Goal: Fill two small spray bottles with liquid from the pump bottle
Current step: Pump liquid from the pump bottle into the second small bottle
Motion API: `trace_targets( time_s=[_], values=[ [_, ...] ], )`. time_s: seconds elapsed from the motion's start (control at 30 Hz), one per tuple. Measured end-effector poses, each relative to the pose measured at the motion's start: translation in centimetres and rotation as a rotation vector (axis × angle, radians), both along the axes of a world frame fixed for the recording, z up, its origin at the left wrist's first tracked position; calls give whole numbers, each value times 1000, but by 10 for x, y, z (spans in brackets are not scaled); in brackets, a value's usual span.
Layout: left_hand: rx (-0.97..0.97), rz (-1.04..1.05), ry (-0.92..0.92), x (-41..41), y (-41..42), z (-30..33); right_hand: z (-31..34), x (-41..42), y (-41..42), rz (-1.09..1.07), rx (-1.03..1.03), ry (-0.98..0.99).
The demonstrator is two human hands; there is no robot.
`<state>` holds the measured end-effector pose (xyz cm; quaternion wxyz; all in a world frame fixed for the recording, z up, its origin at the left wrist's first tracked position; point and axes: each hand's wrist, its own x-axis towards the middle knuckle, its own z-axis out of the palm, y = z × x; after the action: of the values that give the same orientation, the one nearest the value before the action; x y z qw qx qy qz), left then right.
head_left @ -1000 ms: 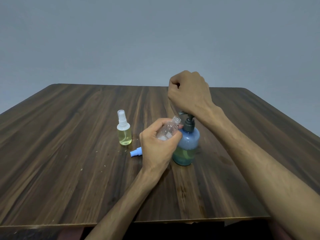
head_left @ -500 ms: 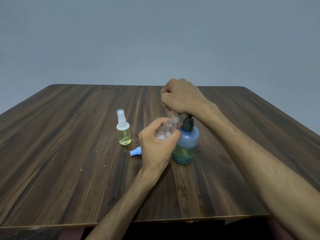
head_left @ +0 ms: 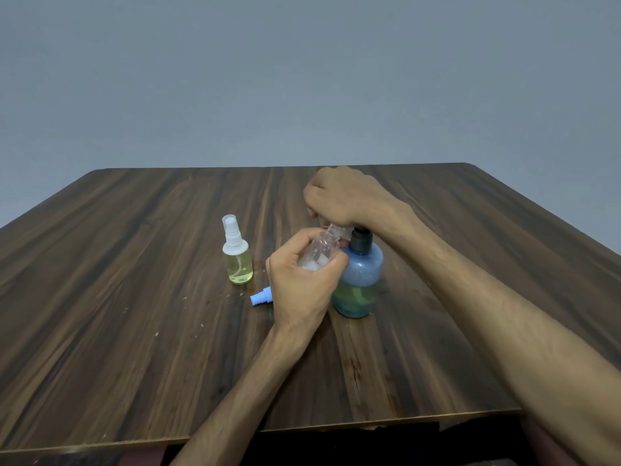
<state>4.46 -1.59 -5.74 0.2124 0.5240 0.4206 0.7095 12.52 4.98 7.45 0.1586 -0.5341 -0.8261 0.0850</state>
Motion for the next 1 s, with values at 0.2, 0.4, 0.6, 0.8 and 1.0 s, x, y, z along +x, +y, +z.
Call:
trace_targets(
  time_s=[0.2, 0.4, 0.6, 0.8, 1.0],
  values=[
    [-11, -8, -11, -1, 1, 0, 0, 0, 3, 35, -74, -59],
    [-4, -11, 10, -3, 1, -1, 5, -1, 0, 29, 27, -14],
    [-9, -11, -13, -1, -1, 1, 1, -1, -1, 15, 4, -25],
    [-2, -23, -16, -1, -3, 4, 16, 1, 3, 4, -46, 53],
    [-2, -2, 12, 0, -3, 4, -2, 2, 0, -46, 51, 76]
  ],
)
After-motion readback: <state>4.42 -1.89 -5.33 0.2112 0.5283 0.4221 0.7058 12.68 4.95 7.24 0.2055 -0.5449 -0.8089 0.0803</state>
